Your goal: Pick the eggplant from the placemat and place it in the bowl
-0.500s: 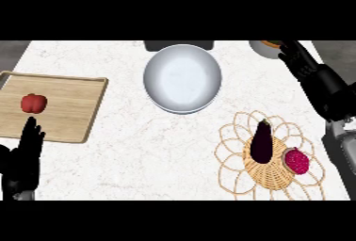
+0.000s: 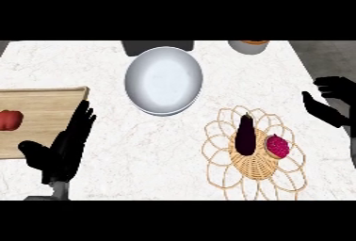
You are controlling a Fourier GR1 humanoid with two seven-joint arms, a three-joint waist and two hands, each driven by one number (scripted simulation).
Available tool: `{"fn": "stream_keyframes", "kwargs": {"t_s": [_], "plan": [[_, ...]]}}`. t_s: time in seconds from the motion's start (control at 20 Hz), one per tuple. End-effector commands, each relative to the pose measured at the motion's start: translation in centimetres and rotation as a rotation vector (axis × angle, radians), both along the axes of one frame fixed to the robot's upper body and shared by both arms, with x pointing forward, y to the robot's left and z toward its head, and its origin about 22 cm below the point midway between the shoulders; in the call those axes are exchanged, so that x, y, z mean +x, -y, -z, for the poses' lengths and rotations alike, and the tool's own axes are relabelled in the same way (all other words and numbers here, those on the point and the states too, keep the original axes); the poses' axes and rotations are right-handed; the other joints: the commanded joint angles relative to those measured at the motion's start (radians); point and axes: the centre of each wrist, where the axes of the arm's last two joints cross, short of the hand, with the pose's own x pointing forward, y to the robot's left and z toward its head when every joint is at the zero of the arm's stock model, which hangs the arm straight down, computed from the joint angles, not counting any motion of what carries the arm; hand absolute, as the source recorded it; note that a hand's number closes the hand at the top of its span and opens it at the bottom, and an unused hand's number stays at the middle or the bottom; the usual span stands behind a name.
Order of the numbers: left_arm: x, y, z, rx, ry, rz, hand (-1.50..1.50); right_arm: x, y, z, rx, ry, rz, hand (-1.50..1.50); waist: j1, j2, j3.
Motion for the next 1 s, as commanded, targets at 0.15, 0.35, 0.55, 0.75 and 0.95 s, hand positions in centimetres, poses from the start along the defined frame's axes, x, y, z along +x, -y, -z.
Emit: {"fn": "stream_keyframes", "kwargs": {"t_s": [0.15,0.35,0.55,0.75,0.95], "plan": [[1.0,4.3,-0.5,-0.113,0.034,0.24,0.0,-4.2,-7.3,5.4,-0.171,0.047,0.12,-1.5,0.075,0.005,0.005],[1.2,4.7,-1.5,-0.101,0.027,0.295,0.0,-3.4,-7.7,5.6,-0.371,-0.178,0.207,-1.5,0.115,0.008,0.003],[1.7,4.0,-1.6,-0.094,0.028,0.273,0.0,-2.7,-8.8,4.3,-0.483,-0.405,0.314,-1.5,0.12,0.004,0.0],[2.3,4.5,-1.7,-0.121,0.017,0.298,0.0,-0.6,-12.6,2.2,-0.478,-0.605,0.377,-1.5,0.137,0.009,0.005],[2.2,5.6,-1.6,-0.096,0.031,0.326,0.0,1.4,-15.0,0.8,-0.43,-0.755,0.392,-1.5,0.147,0.011,0.007]]}}
